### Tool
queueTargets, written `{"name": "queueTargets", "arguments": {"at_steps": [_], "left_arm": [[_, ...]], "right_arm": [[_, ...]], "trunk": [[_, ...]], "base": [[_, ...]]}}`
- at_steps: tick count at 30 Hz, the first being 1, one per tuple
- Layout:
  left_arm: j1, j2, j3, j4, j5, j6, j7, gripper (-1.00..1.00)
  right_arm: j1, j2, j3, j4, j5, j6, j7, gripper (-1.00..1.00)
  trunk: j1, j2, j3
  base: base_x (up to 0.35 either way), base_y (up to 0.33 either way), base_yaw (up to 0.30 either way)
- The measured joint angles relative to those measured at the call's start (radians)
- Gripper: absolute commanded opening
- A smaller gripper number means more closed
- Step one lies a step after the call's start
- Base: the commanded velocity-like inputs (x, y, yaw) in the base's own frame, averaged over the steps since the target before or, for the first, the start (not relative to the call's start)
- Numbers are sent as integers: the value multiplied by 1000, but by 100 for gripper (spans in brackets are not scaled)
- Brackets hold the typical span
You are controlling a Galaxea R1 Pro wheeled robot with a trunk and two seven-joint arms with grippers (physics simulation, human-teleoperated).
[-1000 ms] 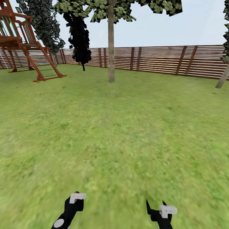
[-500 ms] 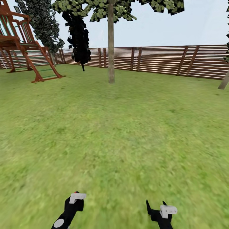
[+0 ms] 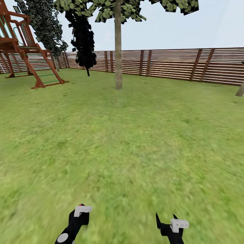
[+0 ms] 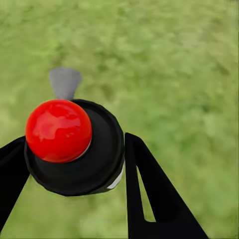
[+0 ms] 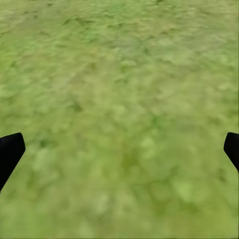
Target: In the garden, pick up the pesticide atomizer on the floor and spray pesticide onto both trees until each tree trunk is fully covered.
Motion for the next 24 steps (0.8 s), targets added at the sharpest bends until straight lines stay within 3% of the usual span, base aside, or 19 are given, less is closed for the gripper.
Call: {"name": "queueTargets", "arguments": {"at_steps": [24], "left_arm": [[3, 0, 3, -1, 0, -1, 0, -100]], "right_arm": [[0, 0, -2, -1, 0, 0, -1, 100]], "trunk": [[0, 0, 0]], "base": [[341, 0, 0]]}}
